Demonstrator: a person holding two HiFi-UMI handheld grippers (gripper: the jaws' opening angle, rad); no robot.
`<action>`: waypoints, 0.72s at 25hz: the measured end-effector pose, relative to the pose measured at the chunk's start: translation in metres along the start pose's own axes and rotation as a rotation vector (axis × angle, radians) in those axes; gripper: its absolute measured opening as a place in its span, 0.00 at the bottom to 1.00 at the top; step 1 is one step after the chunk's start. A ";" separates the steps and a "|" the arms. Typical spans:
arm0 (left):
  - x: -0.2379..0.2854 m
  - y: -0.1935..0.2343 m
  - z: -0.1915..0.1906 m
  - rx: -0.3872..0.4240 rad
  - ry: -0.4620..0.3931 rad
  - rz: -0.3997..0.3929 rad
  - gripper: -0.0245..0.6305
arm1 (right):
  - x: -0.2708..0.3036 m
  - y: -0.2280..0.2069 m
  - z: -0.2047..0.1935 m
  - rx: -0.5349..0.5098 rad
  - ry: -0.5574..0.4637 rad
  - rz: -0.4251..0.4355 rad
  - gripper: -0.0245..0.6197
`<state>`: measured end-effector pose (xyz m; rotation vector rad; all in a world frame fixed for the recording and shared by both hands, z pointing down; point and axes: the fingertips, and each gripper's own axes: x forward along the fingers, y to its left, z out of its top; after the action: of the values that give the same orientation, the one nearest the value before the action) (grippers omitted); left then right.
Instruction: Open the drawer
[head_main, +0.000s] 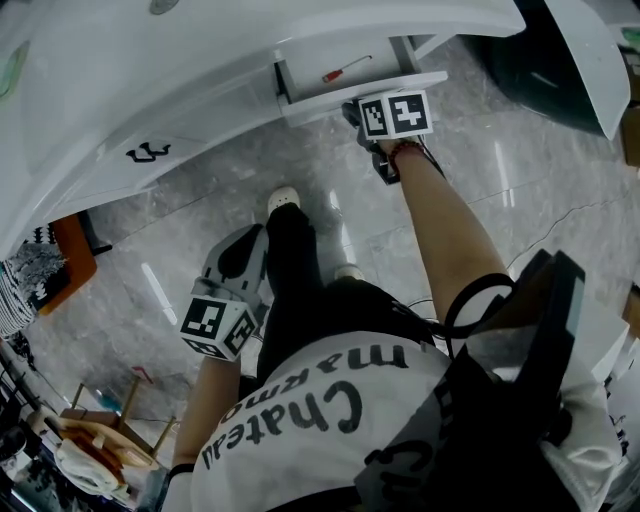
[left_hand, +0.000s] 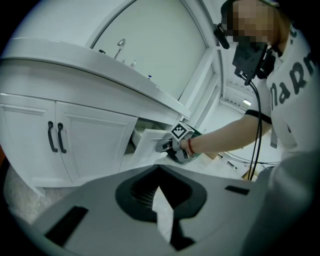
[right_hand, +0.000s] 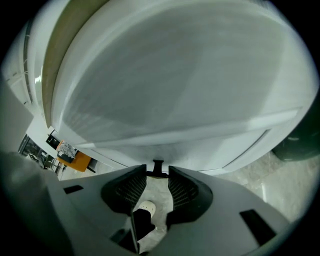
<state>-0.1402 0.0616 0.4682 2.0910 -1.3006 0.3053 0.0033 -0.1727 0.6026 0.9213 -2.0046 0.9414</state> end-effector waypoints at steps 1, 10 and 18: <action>0.000 -0.002 -0.002 -0.002 -0.001 0.002 0.05 | -0.001 0.000 -0.004 -0.001 0.005 0.003 0.26; -0.002 -0.018 -0.005 0.000 -0.017 0.013 0.05 | -0.011 0.002 -0.030 -0.005 0.037 0.010 0.26; -0.006 -0.029 0.004 -0.003 -0.016 0.010 0.05 | -0.019 0.003 -0.046 0.008 0.072 0.002 0.26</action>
<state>-0.1184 0.0722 0.4510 2.0887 -1.3202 0.2913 0.0238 -0.1270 0.6075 0.8774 -1.9424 0.9718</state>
